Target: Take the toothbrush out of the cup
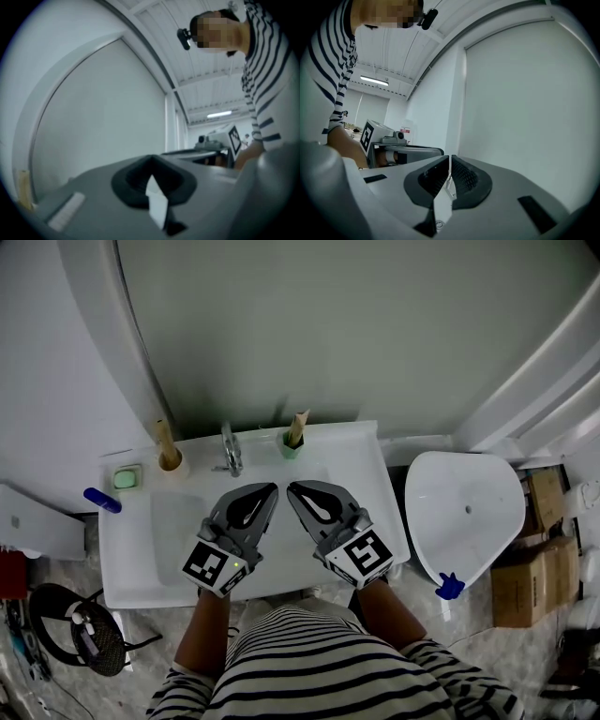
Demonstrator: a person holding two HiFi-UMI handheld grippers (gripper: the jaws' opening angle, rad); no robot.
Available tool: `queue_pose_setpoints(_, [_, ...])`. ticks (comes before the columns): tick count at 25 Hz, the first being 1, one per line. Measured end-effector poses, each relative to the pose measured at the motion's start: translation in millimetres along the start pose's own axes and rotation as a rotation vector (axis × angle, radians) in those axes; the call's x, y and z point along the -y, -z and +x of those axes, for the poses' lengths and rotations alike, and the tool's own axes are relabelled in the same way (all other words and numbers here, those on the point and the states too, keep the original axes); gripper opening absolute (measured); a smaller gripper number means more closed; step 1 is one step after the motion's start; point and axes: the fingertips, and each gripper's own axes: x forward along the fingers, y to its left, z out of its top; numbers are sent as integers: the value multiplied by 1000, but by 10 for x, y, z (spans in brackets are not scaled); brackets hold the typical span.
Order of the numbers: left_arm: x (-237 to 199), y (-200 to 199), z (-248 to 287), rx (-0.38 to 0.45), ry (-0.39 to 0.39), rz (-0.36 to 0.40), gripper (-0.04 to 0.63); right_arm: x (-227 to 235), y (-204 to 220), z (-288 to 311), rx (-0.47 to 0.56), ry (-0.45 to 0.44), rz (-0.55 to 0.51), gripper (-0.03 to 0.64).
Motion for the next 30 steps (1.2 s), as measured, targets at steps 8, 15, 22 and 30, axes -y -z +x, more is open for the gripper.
queue_pose_setpoints(8, [135, 199, 533, -23, -58, -1, 6, 521, 179, -208, 3, -41, 13, 8])
queue_pose_setpoints(15, [105, 383, 817, -34, -121, 4, 6, 862, 415, -238, -23, -52, 3, 8])
queue_pose_setpoints(22, [-24, 524, 949, -35, -166, 3, 6, 1074, 619, -159, -39, -53, -22, 9])
queue_pose_setpoints(30, [-200, 733, 1064, -61, -187, -15, 6, 1249, 821, 57, -53, -82, -28, 9])
